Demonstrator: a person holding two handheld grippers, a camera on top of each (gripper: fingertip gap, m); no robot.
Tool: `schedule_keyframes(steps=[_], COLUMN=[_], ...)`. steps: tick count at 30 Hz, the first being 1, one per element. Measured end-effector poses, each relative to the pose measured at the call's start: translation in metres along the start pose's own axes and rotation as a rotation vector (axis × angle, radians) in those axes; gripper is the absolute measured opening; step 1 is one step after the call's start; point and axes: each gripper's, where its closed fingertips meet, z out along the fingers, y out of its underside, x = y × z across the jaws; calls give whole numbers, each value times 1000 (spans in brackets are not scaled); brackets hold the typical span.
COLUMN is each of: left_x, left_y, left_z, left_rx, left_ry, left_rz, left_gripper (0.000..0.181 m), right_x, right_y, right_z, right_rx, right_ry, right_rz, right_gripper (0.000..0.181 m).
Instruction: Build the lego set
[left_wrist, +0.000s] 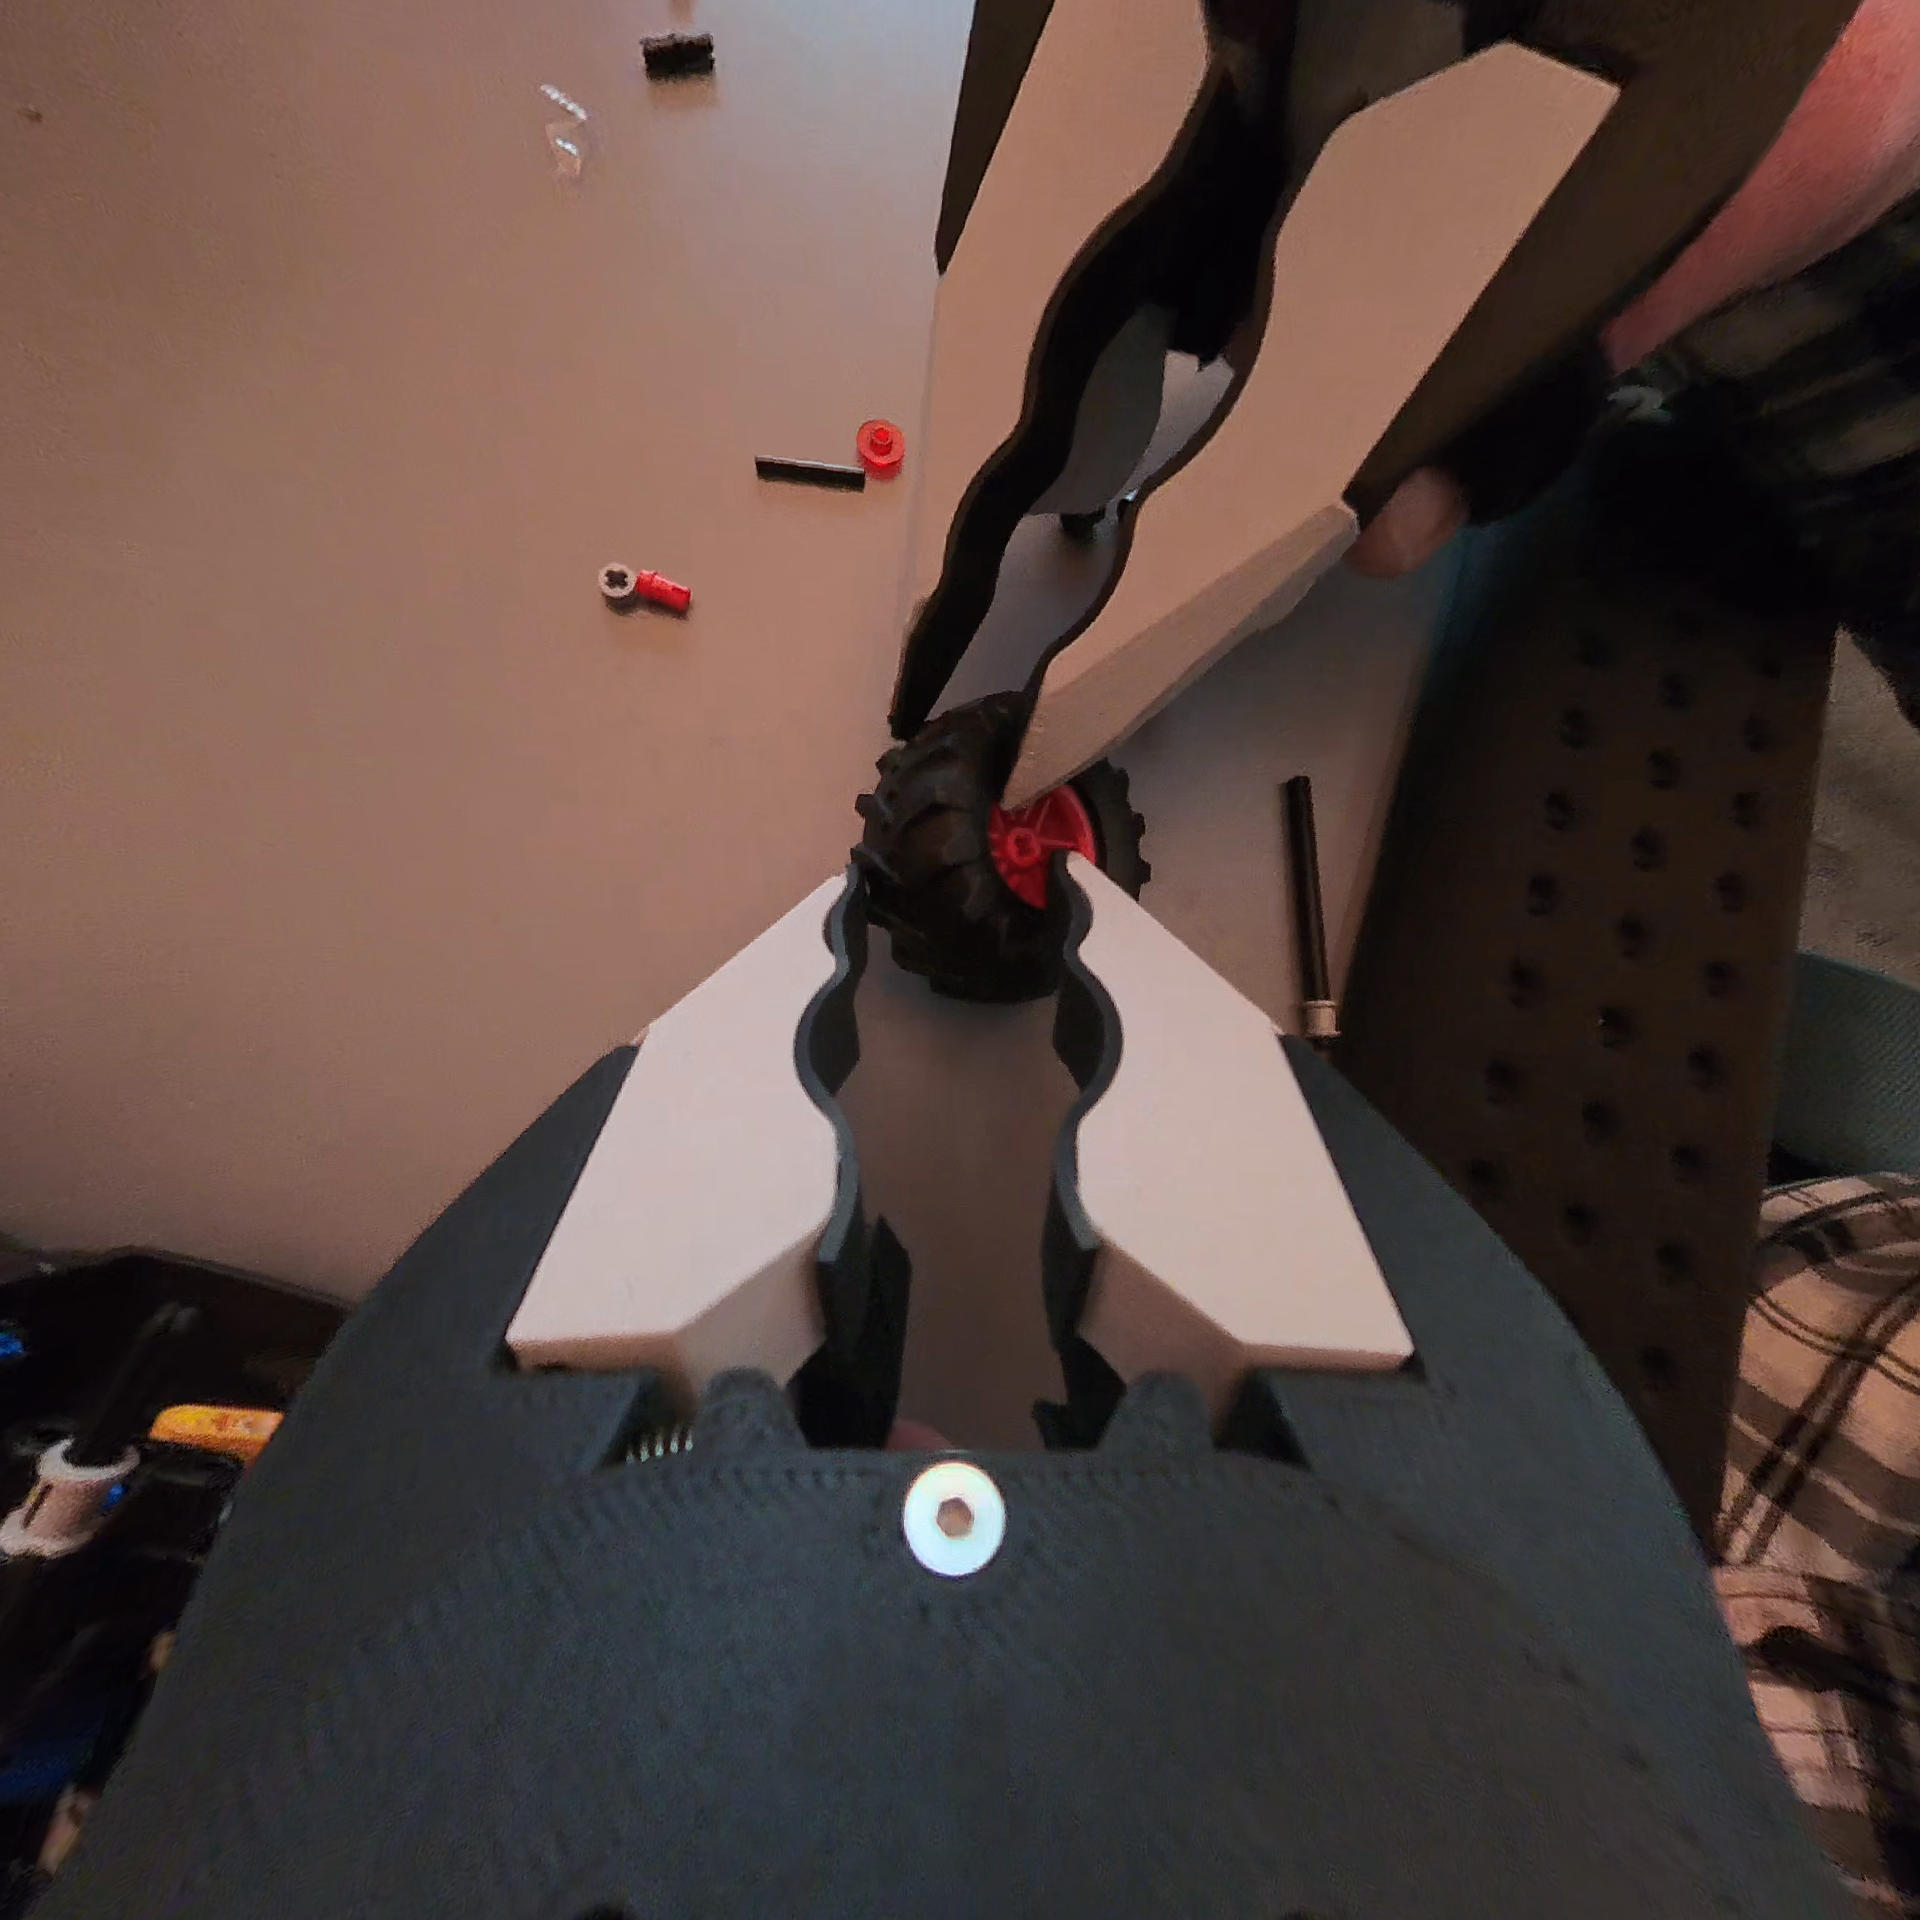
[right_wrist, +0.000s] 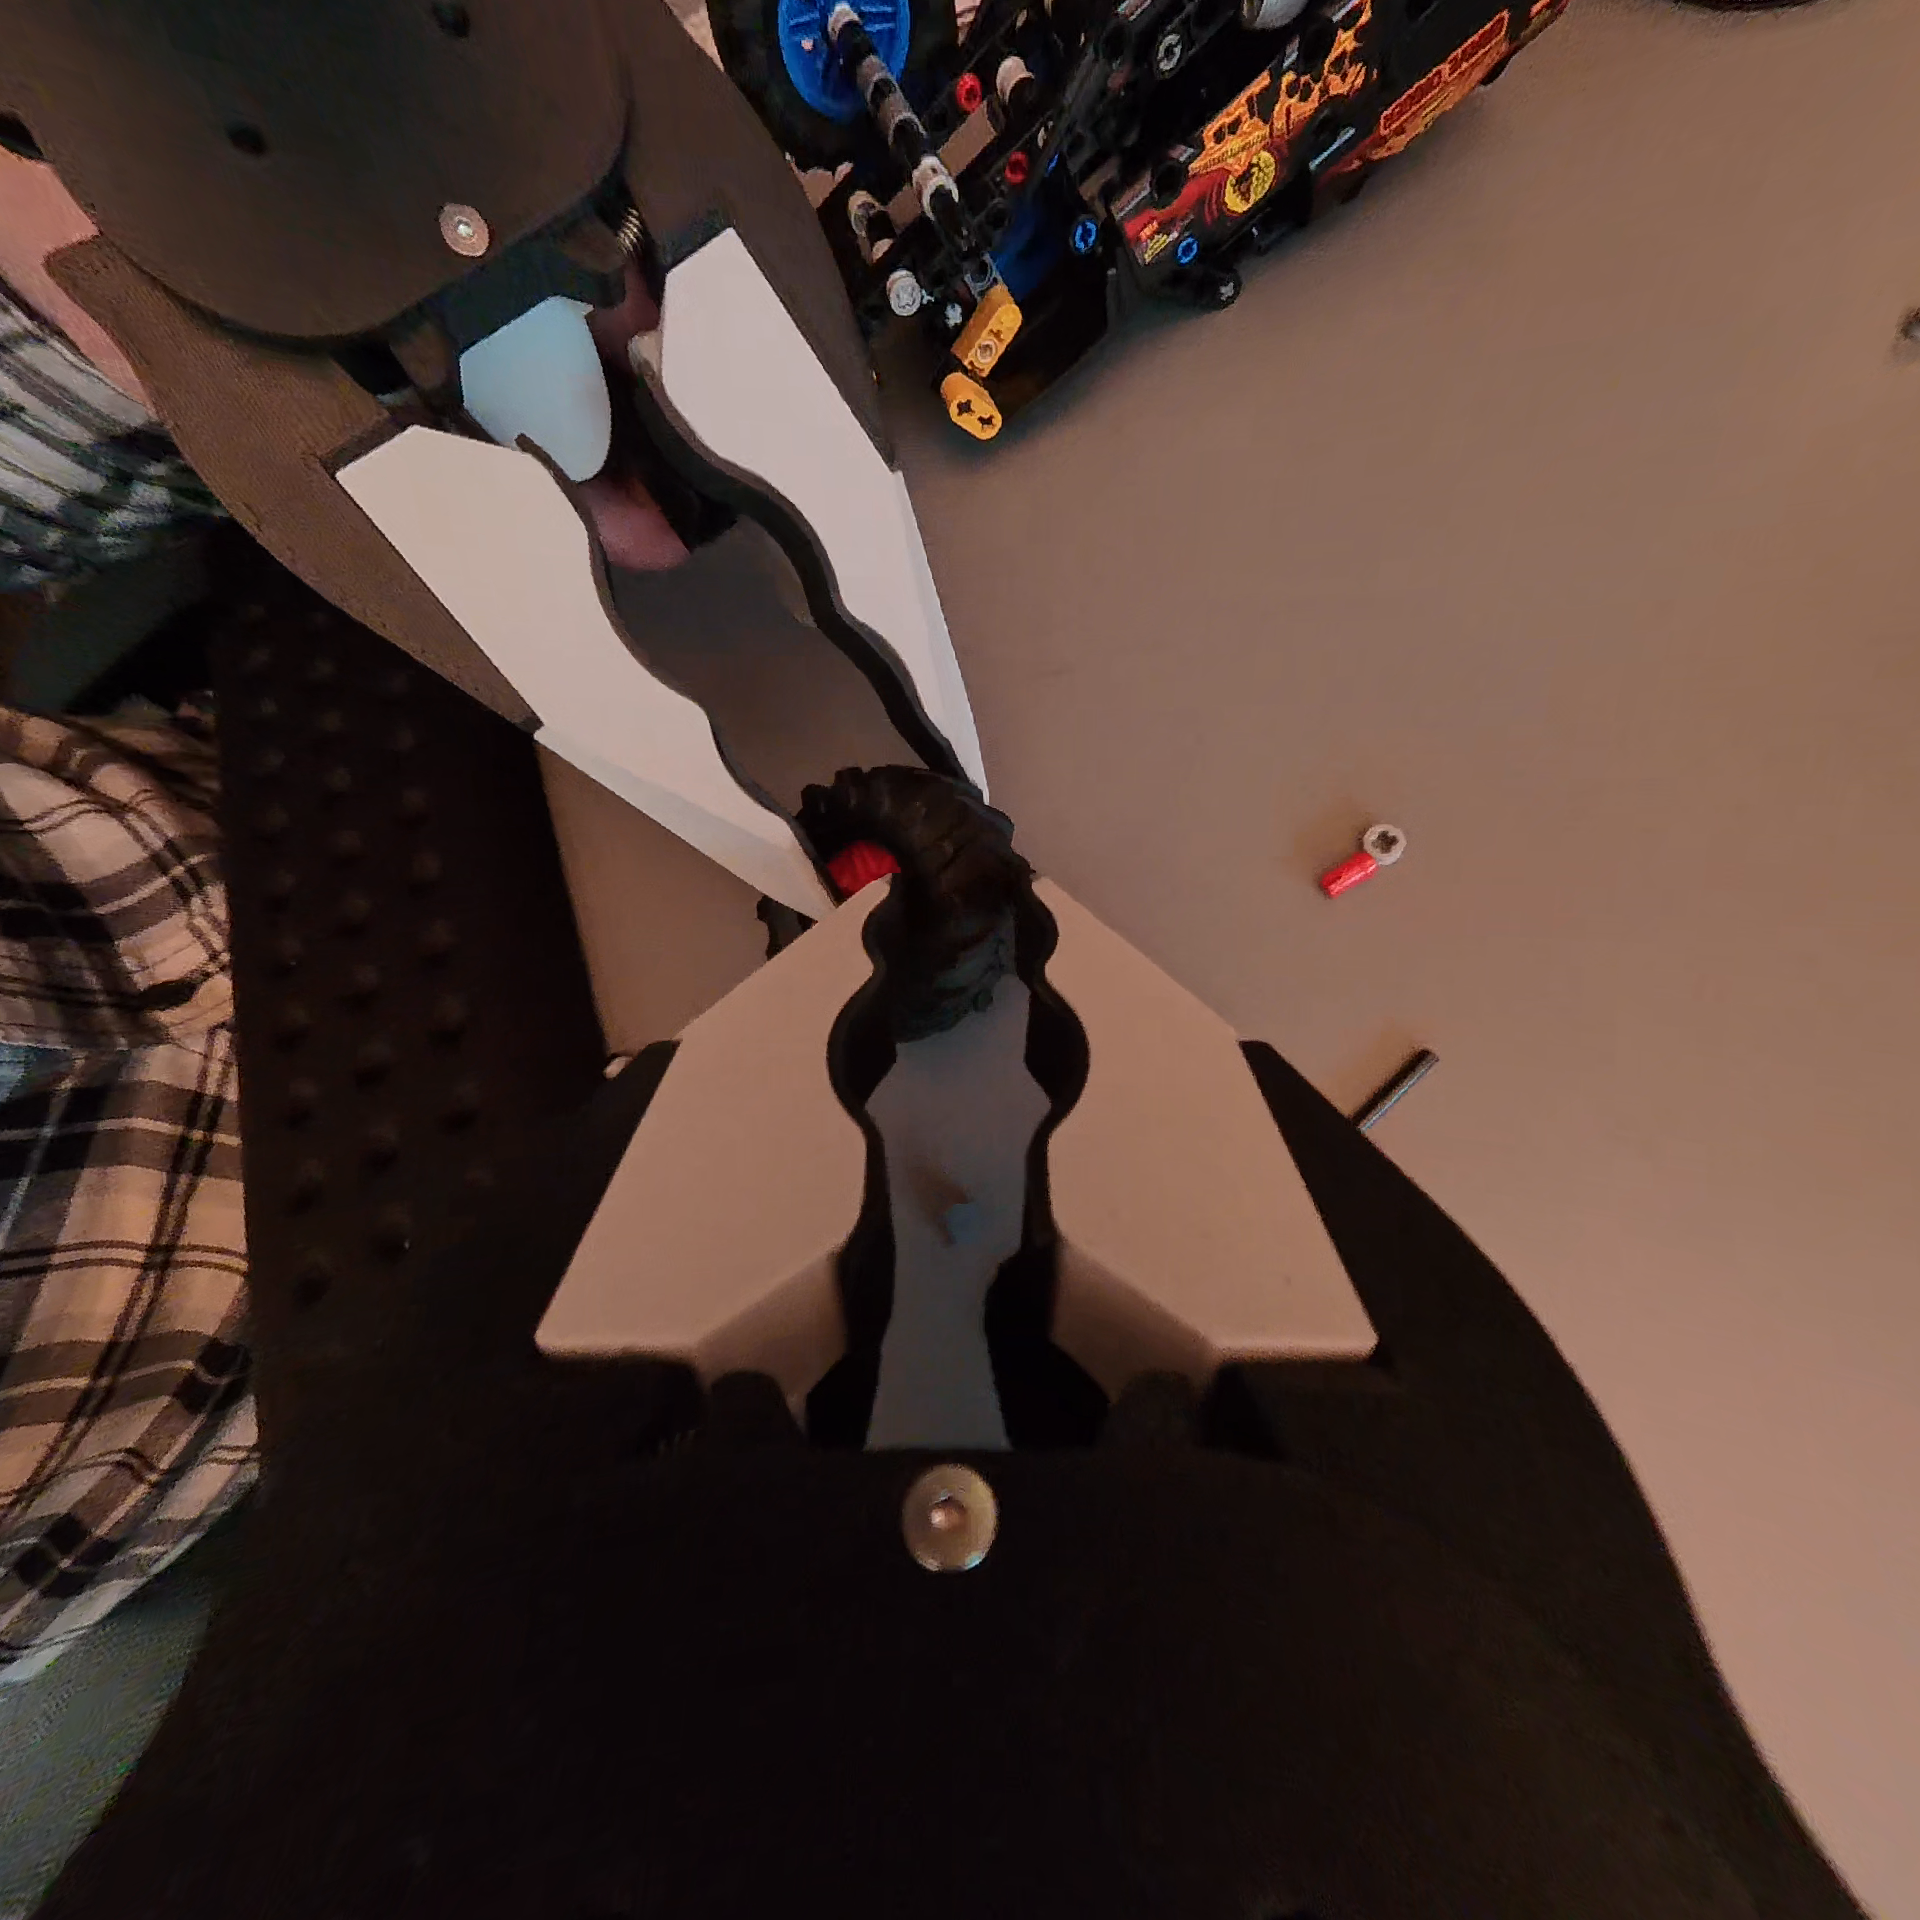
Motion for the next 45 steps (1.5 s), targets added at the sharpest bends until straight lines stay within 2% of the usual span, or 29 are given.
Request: schedule_keyframes(steps=[6,12,17,23,31,37,41,43,45], left_x=[-3,-8,-13,-13,-16,-15,-15,-15,-15], left_y=[-1,2,3,-2,-2,-2,-2,-2,-2], left_z=[2,5,4,2,2,2,2,3,3], left_rx=[24,40,23,63,64,67,69,68,67], left_ry=[-4,3,-49,-106,-103,-97,-97,-97,-96], left_rz=[-26,-47,-5,25,19,15,16,16,18], left_gripper=[34,32,28,29,28,28,28,28,28], right_x=[5,12,18,15,16,15,15,16,32], right_y=[-2,0,1,-2,-2,-2,-2,-5,-7], right_z=[2,8,13,8,9,7,6,4,-6], right_rx=[-22,5,-85,-13,55,14,33,53,85], right_ry=[77,73,234,179,94,187,187,195,262], right_rz=[-64,-24,-180,-119,1,-121,-116,-105,-62], right_gripper=[14,12,12,13,12,11,10,0,0])
